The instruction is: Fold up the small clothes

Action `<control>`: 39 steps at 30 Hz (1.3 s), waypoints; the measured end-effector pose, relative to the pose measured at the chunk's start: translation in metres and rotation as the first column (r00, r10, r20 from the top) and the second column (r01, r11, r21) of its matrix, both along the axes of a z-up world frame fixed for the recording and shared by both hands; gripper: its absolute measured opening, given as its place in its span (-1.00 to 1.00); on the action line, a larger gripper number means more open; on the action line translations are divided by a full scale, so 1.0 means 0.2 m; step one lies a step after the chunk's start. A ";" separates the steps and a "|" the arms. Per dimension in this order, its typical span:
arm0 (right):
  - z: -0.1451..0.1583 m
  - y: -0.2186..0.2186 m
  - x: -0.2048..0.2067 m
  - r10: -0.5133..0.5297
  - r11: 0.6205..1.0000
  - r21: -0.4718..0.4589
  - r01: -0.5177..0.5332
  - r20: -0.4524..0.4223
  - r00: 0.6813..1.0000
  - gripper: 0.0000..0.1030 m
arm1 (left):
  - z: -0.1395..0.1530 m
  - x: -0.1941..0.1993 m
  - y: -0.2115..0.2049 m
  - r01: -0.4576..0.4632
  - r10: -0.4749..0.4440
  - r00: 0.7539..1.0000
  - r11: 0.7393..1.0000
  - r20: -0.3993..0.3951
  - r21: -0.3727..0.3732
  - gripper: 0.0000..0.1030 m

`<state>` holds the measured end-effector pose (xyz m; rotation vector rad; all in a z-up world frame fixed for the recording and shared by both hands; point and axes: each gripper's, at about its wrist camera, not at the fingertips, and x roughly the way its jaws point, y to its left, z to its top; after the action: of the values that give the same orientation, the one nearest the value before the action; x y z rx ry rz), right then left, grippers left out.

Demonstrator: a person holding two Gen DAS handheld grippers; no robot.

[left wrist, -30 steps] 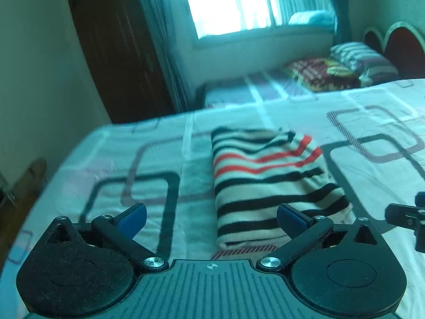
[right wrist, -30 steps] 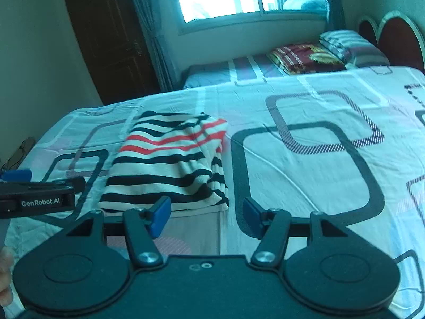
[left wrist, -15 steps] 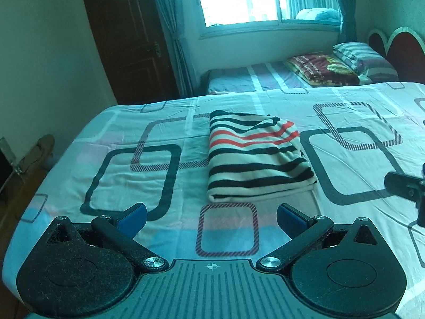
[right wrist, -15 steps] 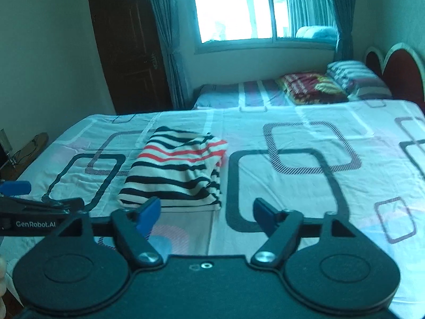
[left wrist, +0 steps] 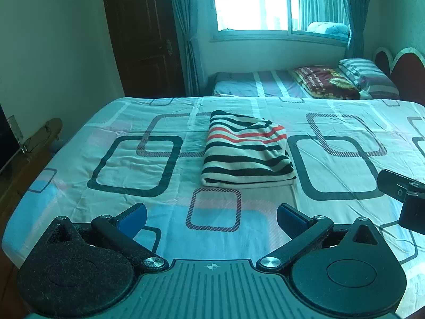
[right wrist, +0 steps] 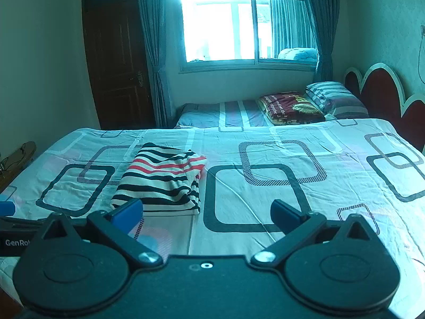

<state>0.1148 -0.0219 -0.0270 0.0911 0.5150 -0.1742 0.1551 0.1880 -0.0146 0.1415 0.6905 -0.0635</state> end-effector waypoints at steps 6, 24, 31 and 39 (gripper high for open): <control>0.02 0.00 -0.03 -0.007 1.000 -0.008 0.007 0.009 1.000 0.98 | 0.02 -0.04 0.02 -0.015 0.015 1.000 1.000 0.004 -0.024 1.00; 0.01 -0.01 -0.05 -0.037 0.999 -0.026 0.037 0.002 0.999 0.98 | 0.05 -0.04 0.04 -0.030 0.031 0.999 0.998 0.008 -0.051 1.00; 0.00 0.01 -0.03 -0.031 0.999 -0.033 0.031 -0.001 1.000 0.98 | 0.04 -0.03 0.04 -0.047 0.048 0.999 0.997 0.011 -0.053 1.00; 0.00 0.00 -0.02 -0.028 0.999 -0.032 0.028 -0.003 1.000 0.98 | 0.04 -0.01 0.03 -0.052 0.053 0.999 0.997 0.011 -0.054 1.00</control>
<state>0.1102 -0.0214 -0.0267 0.0672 0.5141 -0.2096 0.1536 0.1938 -0.0059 0.0719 0.6796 -0.0309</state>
